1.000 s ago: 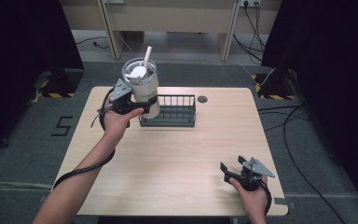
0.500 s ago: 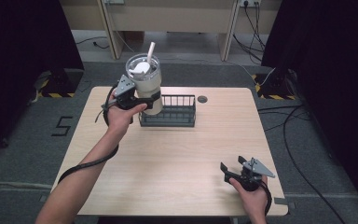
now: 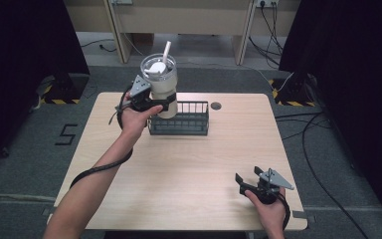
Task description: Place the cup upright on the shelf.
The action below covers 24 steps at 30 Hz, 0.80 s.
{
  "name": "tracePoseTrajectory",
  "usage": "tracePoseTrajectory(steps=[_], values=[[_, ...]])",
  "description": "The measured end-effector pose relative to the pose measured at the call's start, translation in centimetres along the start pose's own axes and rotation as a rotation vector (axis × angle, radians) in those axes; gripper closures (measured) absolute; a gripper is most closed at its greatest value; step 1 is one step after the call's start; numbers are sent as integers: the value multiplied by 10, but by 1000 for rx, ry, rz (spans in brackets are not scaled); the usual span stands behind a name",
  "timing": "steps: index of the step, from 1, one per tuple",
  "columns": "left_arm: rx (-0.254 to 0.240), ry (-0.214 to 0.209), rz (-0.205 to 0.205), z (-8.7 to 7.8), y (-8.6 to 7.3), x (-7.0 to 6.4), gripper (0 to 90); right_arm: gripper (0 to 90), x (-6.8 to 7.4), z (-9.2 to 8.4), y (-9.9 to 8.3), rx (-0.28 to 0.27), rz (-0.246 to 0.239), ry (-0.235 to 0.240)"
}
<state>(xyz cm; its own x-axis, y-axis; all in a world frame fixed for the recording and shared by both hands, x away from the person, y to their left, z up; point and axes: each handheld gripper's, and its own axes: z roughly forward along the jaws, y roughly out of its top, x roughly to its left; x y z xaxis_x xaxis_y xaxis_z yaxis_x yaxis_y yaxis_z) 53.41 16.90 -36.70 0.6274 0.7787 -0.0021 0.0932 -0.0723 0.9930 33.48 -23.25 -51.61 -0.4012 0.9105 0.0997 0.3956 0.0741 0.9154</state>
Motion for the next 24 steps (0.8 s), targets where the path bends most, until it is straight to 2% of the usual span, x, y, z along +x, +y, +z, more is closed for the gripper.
tracePoseTrajectory(steps=[24], values=[[23, 2, -16, 31, -2, -2, 97, 188, 0, 0, 0, -2, -1, 4]])
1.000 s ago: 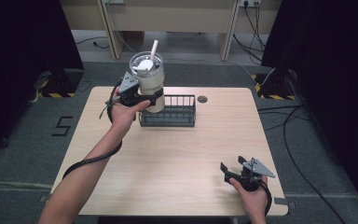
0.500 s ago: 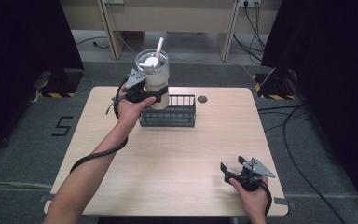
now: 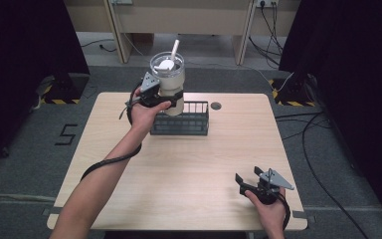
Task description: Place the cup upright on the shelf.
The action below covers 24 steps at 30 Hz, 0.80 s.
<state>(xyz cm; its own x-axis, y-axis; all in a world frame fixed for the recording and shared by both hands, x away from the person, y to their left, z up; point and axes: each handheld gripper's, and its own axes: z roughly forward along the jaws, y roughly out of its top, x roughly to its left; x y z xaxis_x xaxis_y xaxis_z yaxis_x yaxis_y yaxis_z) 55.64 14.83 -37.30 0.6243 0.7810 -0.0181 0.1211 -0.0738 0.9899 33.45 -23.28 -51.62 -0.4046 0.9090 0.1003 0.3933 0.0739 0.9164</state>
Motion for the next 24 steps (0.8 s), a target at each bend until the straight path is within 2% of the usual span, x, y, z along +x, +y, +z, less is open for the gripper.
tracePoseTrajectory(steps=[6, 7, 8, 9, 10, 11, 16, 17, 24], values=[[0, 6, -12, 5, -1, 1, 97, 188, 0, 0, 0, 0, -1, 0], [6, 6, -5, 6, -1, 1, 97, 188, 0, 0, 0, 1, -1, 1], [14, 11, 53, 8, -1, 3, 96, 188, 0, 0, 0, 2, -1, 2], [14, 9, 7, 10, -2, 0, 96, 188, 0, 0, 0, 2, -1, 2], [14, 9, 7, 10, -2, 0, 96, 188, 0, 0, 0, 2, -1, 2], [-8, 9, -22, 12, -3, -2, 96, 188, 0, 0, 0, 1, -2, 2], [7, 13, -32, 19, -8, -1, 97, 188, 1, 0, 0, 3, 4, 5], [34, 17, -10, 20, -10, 1, 97, 188, 1, 0, 0, 2, 4, 6], [47, 22, -19, 27, -16, 1, 96, 189, 0, 0, 0, 2, -2, 5]])
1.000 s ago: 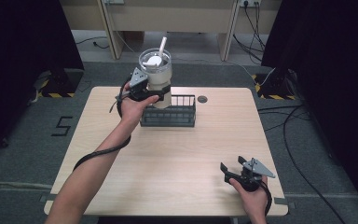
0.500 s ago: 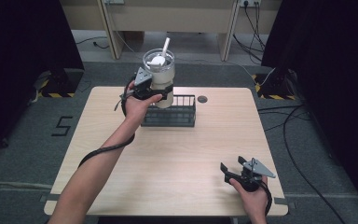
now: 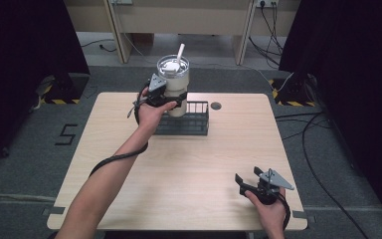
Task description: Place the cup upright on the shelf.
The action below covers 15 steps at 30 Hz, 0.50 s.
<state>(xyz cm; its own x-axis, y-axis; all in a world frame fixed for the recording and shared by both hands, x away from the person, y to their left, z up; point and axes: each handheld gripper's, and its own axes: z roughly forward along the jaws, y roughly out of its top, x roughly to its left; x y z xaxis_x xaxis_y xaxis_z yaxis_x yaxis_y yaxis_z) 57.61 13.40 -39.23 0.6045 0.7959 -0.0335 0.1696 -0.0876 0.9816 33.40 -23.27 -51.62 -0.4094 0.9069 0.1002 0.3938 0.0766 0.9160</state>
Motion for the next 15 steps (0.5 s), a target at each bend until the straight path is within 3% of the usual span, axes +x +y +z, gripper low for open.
tracePoseTrajectory(steps=[15], values=[[29, 8, -25, 9, -14, 1, 96, 189, 1, 0, 0, 2, 3, 3]])
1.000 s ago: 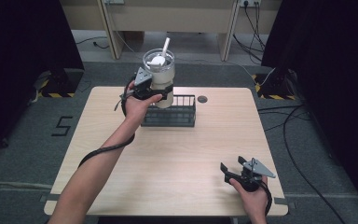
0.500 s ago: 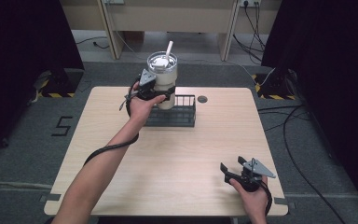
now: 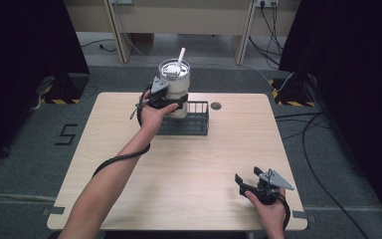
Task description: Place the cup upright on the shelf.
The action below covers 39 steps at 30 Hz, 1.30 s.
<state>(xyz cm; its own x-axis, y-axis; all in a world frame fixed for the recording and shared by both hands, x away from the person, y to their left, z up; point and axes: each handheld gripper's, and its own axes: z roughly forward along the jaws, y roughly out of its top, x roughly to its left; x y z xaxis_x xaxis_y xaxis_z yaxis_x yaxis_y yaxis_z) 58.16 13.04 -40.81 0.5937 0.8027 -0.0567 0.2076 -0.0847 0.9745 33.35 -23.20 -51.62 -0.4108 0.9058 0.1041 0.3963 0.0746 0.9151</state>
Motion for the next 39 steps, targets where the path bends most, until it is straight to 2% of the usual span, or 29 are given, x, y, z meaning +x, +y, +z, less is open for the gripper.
tracePoseTrajectory(steps=[9, 18, 21, 33, 39], values=[[15, 1, 8, 5, -8, -2, 96, 189, 0, 0, 0, 0, 2, 1], [25, 3, -6, 7, -17, 0, 96, 190, 0, 0, 0, 3, -2, 1], [28, 3, -4, 8, -18, -1, 96, 189, 0, 0, 0, 1, -11, 2], [34, 1, -7, 10, -26, 0, 95, 190, 1, -1, 0, 6, 5, 4], [29, -3, -12, 9, -27, 0, 95, 190, 1, 0, 0, 6, -7, 4]])
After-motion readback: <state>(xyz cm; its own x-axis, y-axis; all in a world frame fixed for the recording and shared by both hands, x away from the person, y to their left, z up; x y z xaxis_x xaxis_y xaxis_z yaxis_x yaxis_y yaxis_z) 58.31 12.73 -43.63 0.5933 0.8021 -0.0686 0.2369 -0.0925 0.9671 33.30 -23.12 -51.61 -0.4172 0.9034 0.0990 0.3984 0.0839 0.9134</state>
